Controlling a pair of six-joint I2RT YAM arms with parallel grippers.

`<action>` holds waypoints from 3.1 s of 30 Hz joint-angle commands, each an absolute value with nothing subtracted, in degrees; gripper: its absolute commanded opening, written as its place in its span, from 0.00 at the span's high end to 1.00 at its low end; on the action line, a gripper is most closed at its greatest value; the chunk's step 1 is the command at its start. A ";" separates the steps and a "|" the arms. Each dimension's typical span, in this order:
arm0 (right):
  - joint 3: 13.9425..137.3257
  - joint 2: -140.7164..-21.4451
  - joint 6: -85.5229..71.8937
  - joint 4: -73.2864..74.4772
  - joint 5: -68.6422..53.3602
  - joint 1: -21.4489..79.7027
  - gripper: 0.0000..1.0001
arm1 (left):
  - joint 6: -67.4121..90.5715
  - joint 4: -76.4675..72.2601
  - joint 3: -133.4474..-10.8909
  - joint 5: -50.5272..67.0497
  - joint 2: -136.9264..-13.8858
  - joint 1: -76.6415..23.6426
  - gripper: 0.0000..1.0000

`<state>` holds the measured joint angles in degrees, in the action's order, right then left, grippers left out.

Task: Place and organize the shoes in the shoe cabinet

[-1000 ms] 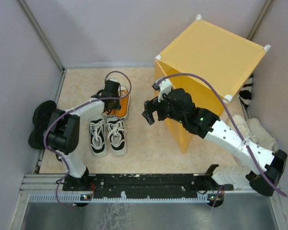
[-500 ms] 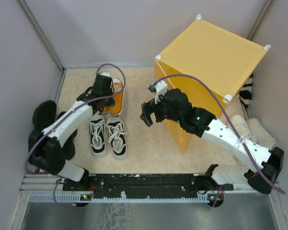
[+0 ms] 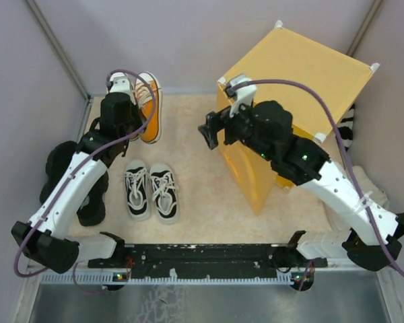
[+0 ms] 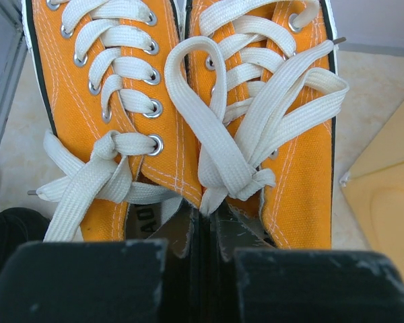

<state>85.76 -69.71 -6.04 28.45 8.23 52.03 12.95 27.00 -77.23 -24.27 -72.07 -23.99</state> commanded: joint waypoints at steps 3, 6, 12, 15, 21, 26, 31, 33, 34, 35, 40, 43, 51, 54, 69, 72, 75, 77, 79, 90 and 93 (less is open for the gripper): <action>96.47 -69.15 -3.65 32.49 30.67 52.54 0.11 | 11.60 21.22 -82.51 -20.66 -67.05 -23.97 1.00; 96.77 -70.35 -5.52 36.33 31.74 52.47 0.11 | 11.49 21.48 -82.56 -19.42 -65.61 -23.99 1.00; 96.60 -72.58 -10.49 45.47 27.52 52.48 0.10 | 10.57 23.18 -84.89 -17.64 -64.79 -23.97 1.00; 95.05 -71.48 -12.01 48.19 31.96 52.47 0.10 | 10.79 22.99 -84.67 -16.52 -63.67 -23.99 1.00; 93.37 -70.42 -13.11 51.20 31.31 52.48 0.10 | 10.81 23.39 -85.24 -15.67 -62.43 -23.99 1.00; 93.14 -69.31 -13.71 49.88 17.64 52.46 0.10 | 10.55 24.32 -86.73 -14.88 -62.25 -23.95 1.00; 92.18 -66.11 -15.57 44.24 2.48 52.47 0.10 | 10.35 24.64 -87.63 -14.51 -61.63 -23.98 1.00; 92.02 -65.36 -16.10 42.21 -1.40 52.47 0.10 | 10.01 25.05 -88.50 -14.31 -61.66 -23.99 1.00; 91.76 -65.07 -16.21 41.07 -3.05 52.45 0.10 | 9.83 25.44 -89.09 -14.07 -61.72 -23.97 1.00; 91.44 -64.82 -16.25 40.11 -4.20 52.47 0.10 | 9.69 25.81 -89.89 -13.81 -61.90 -23.99 1.00; 88.42 -63.88 -15.59 35.53 -5.13 52.47 0.10 | 10.22 26.69 -93.27 -9.65 -62.07 -23.99 1.00; 85.97 -62.57 -15.63 32.16 -4.31 52.47 0.10 | 10.72 26.75 -96.88 -5.95 -63.26 -23.95 1.00; 87.04 -59.51 -13.33 36.21 17.36 52.48 0.10 | 16.27 25.41 -109.28 12.33 -69.29 -24.07 1.00; 85.91 -56.71 -13.36 34.34 20.45 52.48 0.10 | 19.17 23.08 -110.21 18.66 -70.16 -24.08 1.00; 90.04 -50.01 -9.86 36.44 38.44 52.47 0.10 | 35.11 4.62 -99.83 40.22 -69.01 -33.93 1.00; 90.71 -50.02 -9.76 36.82 38.85 52.47 0.10 | 34.62 3.98 -99.07 38.29 -70.16 -41.33 1.00; 91.19 -49.80 -9.80 37.29 39.41 52.47 0.10 | 33.31 4.28 -98.63 34.55 -71.30 -47.58 1.00; 91.32 -49.38 -9.76 37.67 39.54 52.47 0.11 | 32.51 4.31 -97.30 31.10 -71.42 -51.16 1.00; 91.29 -48.63 -9.85 38.19 39.93 52.49 0.11 | 31.60 4.35 -94.84 27.37 -71.45 -54.21 1.00; 94.51 -45.75 -8.38 42.10 43.60 52.47 0.11 | 29.11 5.67 -82.66 10.00 -68.59 -61.25 1.00; 95.06 -45.91 -7.89 42.81 44.00 52.48 0.11 | 28.20 8.56 -81.66 5.88 -68.32 -62.18 1.00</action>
